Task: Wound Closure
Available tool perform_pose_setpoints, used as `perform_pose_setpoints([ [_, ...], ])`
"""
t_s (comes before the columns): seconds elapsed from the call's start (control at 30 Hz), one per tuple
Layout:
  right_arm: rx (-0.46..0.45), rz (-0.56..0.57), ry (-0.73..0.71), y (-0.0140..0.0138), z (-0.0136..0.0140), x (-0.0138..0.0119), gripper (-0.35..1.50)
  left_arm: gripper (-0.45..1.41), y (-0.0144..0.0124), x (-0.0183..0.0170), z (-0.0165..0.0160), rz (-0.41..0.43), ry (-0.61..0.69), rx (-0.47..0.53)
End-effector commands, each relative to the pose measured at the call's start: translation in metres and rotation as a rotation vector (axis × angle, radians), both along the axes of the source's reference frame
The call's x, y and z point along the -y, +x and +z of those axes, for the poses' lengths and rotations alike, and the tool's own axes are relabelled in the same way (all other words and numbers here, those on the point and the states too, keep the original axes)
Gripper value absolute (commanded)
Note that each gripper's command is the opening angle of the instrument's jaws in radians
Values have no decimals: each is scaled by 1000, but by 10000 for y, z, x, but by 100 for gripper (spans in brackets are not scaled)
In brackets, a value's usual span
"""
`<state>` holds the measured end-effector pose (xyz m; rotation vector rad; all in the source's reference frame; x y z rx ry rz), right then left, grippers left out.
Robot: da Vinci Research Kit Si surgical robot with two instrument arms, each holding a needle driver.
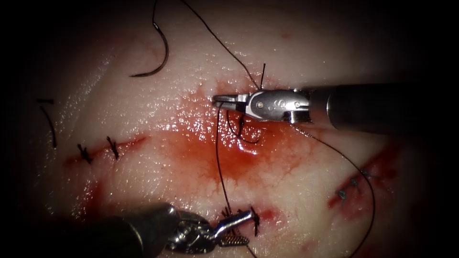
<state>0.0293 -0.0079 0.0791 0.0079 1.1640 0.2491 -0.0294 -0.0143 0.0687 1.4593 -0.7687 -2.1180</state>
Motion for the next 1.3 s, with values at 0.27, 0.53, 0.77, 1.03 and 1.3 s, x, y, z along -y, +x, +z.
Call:
perform_pose_setpoints([
  [0.27,5,-2,0,6,9,-1,-35,81,-11,3,4,5,-10,13],
  [0.53,6,0,0,8,9,-1,-35,79,-18,9,1,2,-19,29],
  [0.77,6,2,5,8,9,0,-35,-45,-18,11,-8,-3,-27,62],
  [1.03,1,-3,13,-3,5,2,-35,-45,19,12,-14,-15,-24,60],
  [1.3,6,-8,13,-46,-19,23,-35,-45,85,-2,-3,-95,-42,-44],
])
